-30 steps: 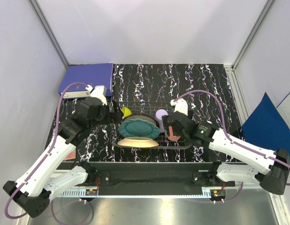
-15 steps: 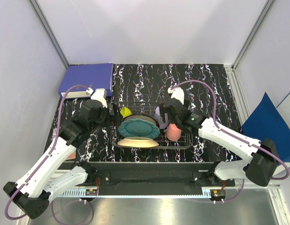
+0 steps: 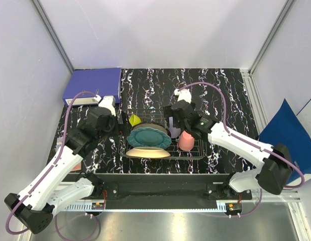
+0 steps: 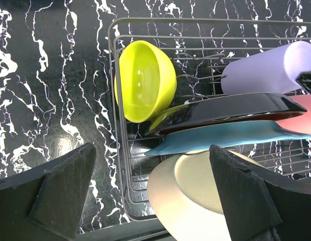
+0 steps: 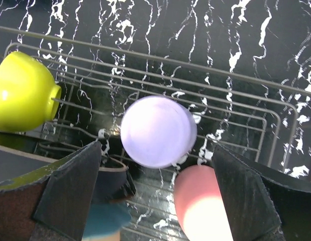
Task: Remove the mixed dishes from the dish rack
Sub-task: Pick up the cup from the dish rack.
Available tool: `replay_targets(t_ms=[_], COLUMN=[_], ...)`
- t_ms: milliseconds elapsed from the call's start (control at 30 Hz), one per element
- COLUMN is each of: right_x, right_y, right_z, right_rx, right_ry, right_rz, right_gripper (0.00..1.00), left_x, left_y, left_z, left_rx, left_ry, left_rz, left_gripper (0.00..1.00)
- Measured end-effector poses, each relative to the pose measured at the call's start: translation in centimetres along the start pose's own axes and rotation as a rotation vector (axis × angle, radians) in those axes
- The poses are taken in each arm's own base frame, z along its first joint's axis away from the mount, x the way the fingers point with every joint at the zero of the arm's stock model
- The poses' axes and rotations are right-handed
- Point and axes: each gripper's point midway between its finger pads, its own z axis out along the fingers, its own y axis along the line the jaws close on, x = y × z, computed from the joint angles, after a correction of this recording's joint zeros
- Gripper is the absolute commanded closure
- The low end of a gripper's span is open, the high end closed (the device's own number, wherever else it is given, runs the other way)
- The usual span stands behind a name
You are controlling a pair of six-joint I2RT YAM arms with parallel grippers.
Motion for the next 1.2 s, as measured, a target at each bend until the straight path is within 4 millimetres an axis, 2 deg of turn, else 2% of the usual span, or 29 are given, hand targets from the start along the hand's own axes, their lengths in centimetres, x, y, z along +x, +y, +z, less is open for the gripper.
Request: replay_targets(t_ms=[133, 367, 500, 700, 733, 800, 833, 1000, 1067, 1200], right_x=[0.3, 0.5, 0.6, 0.8, 1.0, 1.2, 1.2, 1.3, 1.3, 0.6], right_y=[0.6, 0.6, 0.4, 0.4, 0.3, 0.3, 0.3, 0.0, -0.1, -0.4], right_z=[1.4, 3.0, 3.6, 3.6, 3.7, 3.7, 3.6, 3.1, 2.9, 1.7], right_rx=[0.001, 0.023, 0.032, 0.034, 0.036, 0.038, 0.037, 0.033, 0.034, 0.027], right_ry=[0.017, 0.029, 0.034, 0.038, 0.042, 0.045, 0.041, 0.038, 0.039, 0.023], right_rz=[-0.006, 0.003, 0.011, 0.022, 0.023, 0.027, 0.032, 0.041, 0.04, 0.039], right_gripper=[0.0, 0.01, 0.17, 0.28, 0.34, 0.38, 0.45, 0.6, 0.64, 0.63], left_x=[0.1, 0.2, 0.2, 0.2, 0.2, 0.2, 0.2, 0.2, 0.2, 0.3], left_y=[0.0, 0.1, 0.1, 0.1, 0.1, 0.1, 0.1, 0.1, 0.1, 0.1], left_z=[0.1, 0.2, 0.2, 0.2, 0.2, 0.2, 0.2, 0.2, 0.2, 0.2], left_rx=[-0.002, -0.004, -0.004, -0.005, -0.005, -0.004, -0.005, -0.005, -0.005, -0.007], left_ry=[0.004, 0.009, 0.009, 0.009, 0.009, 0.009, 0.009, 0.009, 0.009, 0.012], left_rz=[0.0, 0.001, 0.001, 0.001, 0.001, 0.001, 0.001, -0.003, -0.003, -0.002], left_gripper=[0.01, 0.01, 0.01, 0.01, 0.01, 0.01, 0.01, 0.01, 0.01, 0.01])
